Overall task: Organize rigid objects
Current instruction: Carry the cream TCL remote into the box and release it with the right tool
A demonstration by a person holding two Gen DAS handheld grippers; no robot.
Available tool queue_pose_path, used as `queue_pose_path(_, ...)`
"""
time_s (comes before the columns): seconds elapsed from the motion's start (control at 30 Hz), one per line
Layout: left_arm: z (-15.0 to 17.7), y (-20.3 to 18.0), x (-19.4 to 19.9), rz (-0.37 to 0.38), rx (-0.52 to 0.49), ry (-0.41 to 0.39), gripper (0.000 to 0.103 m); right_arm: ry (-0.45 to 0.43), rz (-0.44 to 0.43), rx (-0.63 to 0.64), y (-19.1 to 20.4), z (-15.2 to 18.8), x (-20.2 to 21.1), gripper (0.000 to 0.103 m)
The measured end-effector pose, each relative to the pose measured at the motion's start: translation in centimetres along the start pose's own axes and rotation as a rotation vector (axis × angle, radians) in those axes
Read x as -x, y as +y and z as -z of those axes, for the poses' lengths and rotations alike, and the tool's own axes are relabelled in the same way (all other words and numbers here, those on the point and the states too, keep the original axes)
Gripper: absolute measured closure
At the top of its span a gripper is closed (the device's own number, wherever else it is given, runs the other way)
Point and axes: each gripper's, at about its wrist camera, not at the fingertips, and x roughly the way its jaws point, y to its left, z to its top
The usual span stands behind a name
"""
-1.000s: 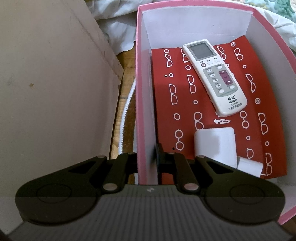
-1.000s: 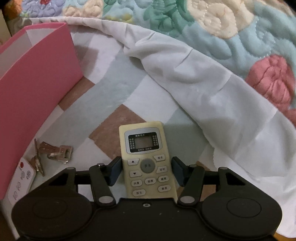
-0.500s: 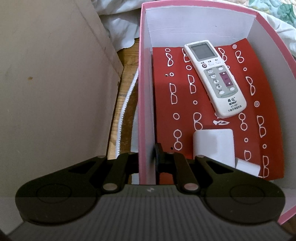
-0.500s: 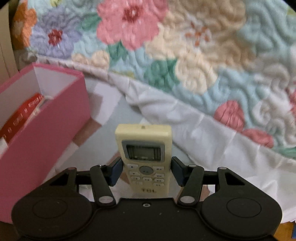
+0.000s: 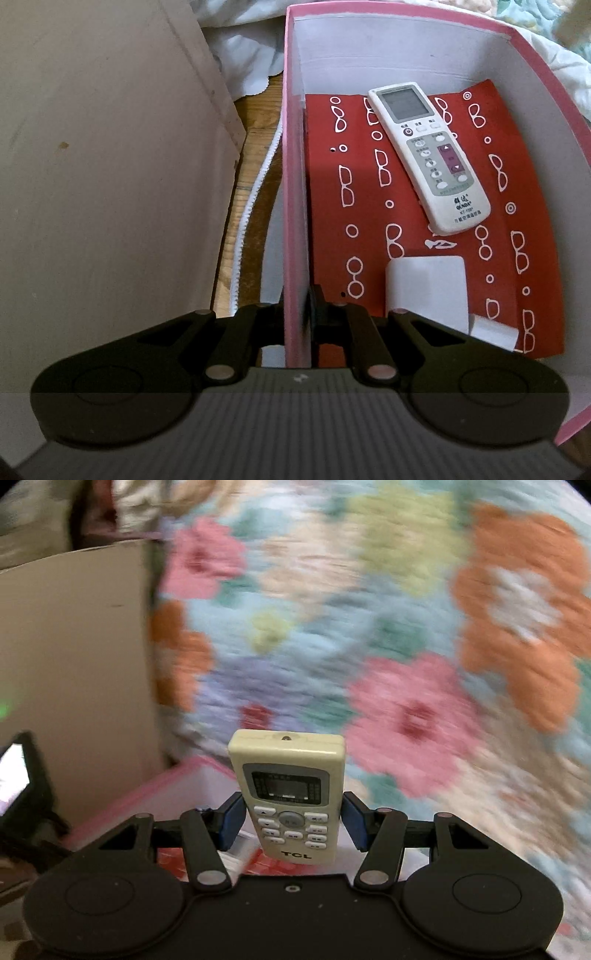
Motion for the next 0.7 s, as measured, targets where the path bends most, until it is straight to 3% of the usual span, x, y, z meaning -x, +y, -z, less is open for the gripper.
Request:
queue_pose_path(0.17,-0.1,-0.1,0.0,0.005,-0.007,-0.006,0.097,0.110,-0.095,0.100,4.2,-0.5,-5.3,0.041)
queue_pose_path(0.33,-0.2,0.0,0.1,0.010,-0.010,-0.013,0.097,0.284,-0.077,0.325,7.2,0.9,-10.1,0.041)
queue_pose_path(0.57,-0.1,0.3,0.1,0.030,-0.015,-0.027,0.097,0.469,-0.007,0.752,10.4,3.5,-12.7,0.041)
queue_pose_path(0.7,-0.1,0.6,0.3,0.046,-0.003,-0.033,0.097,0.521,-0.007,0.860,11.4,4.1,-14.2,0.042)
